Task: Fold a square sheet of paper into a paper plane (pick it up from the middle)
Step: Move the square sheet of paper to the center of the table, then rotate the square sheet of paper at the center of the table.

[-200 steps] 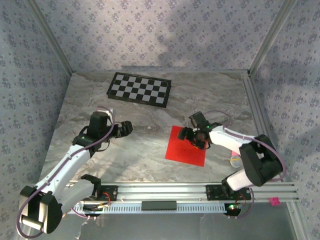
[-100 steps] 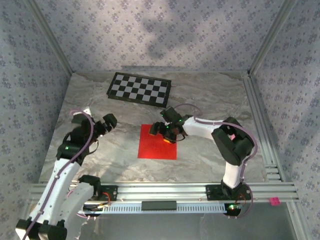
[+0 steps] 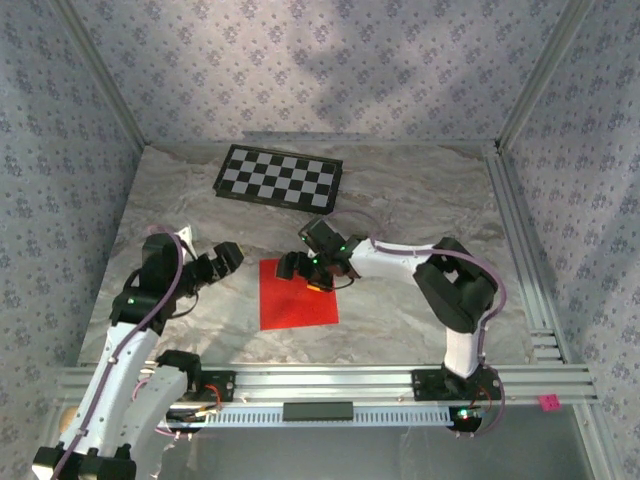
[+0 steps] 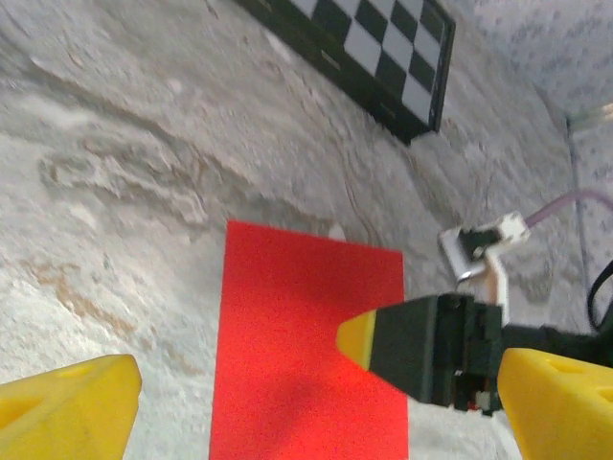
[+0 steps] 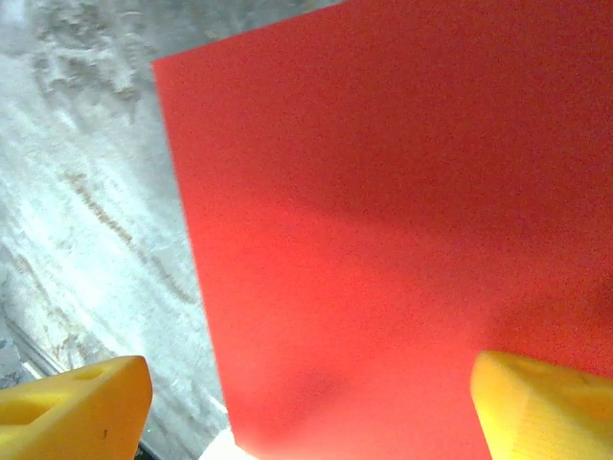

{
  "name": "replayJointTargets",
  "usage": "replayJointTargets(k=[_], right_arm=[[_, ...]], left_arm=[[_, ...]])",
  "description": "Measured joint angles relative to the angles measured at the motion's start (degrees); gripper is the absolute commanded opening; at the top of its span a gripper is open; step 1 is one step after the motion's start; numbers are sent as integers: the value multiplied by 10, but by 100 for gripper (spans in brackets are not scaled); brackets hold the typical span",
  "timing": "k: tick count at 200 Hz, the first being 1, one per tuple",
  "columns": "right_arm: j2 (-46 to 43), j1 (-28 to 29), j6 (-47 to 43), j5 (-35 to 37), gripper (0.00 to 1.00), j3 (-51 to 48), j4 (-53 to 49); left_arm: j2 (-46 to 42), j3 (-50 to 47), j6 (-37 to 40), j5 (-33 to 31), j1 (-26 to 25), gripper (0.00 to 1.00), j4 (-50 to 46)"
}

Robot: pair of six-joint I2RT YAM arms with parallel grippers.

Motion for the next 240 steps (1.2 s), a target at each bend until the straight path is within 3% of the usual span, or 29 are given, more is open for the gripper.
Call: replayJointTargets(k=[36, 76, 116, 197, 240], right_arm=[[-73, -3, 23, 57, 84, -29, 2], [-49, -11, 22, 56, 82, -34, 2], [3, -12, 28, 56, 80, -30, -5], [1, -25, 151, 74, 78, -43, 35], [-30, -26, 157, 76, 83, -73, 67]], left_arm=[[30, -31, 0, 68, 0, 89, 2], [98, -34, 25, 103, 0, 84, -11], [114, -16, 55, 104, 0, 84, -38], [82, -23, 35, 91, -3, 84, -22], [90, -23, 20, 74, -37, 80, -22]])
